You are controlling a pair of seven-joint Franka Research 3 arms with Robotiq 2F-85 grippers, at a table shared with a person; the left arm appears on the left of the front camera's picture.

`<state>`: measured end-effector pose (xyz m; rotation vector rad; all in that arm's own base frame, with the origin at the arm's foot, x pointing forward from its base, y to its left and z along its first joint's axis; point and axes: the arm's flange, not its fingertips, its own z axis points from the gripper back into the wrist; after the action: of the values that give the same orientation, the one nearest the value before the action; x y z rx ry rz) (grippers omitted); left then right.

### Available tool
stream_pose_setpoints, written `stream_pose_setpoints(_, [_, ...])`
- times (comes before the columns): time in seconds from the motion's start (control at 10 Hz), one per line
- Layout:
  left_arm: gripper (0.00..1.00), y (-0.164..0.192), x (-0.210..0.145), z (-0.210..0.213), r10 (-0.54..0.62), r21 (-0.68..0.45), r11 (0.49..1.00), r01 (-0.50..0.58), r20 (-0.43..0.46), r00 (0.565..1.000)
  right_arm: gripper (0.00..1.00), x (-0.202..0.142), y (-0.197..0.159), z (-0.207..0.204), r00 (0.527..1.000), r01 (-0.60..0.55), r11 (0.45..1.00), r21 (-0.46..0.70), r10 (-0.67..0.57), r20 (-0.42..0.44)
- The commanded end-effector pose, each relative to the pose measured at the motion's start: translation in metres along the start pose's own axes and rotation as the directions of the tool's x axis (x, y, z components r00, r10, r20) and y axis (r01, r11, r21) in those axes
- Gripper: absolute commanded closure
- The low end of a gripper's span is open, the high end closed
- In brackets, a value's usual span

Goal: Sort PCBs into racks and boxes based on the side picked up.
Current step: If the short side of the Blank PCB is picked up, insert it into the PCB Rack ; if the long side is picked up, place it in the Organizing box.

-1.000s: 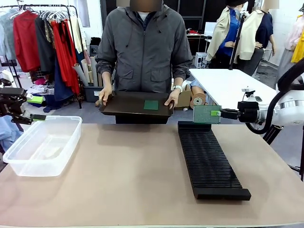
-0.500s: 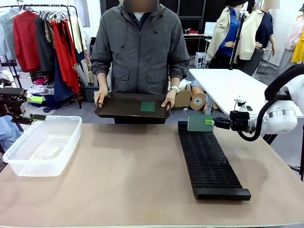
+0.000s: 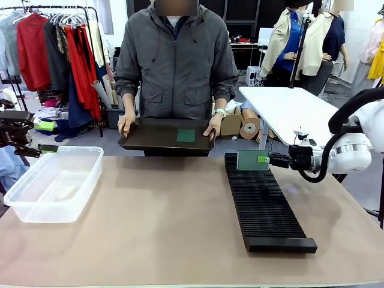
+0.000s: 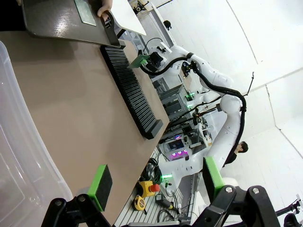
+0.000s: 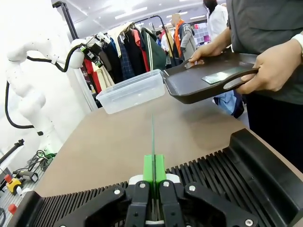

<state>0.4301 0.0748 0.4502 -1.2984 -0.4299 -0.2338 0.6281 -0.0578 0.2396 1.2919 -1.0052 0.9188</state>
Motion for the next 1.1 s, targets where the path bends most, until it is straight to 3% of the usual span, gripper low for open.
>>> stream_pose_setpoints(0.0, [0.00,-0.003,0.001,0.001,0.010,-0.008,1.000,-0.010,0.000,1.000,1.00,0.001,-0.007,-0.003,1.000,-0.011,1.000,0.007,0.011,-0.026])
stream_pose_setpoints(1.0, [0.00,-0.003,0.001,0.001,0.010,-0.008,1.000,-0.010,0.000,1.000,1.00,-0.022,-0.013,-0.002,0.999,0.023,0.999,-0.028,-0.023,-0.022])
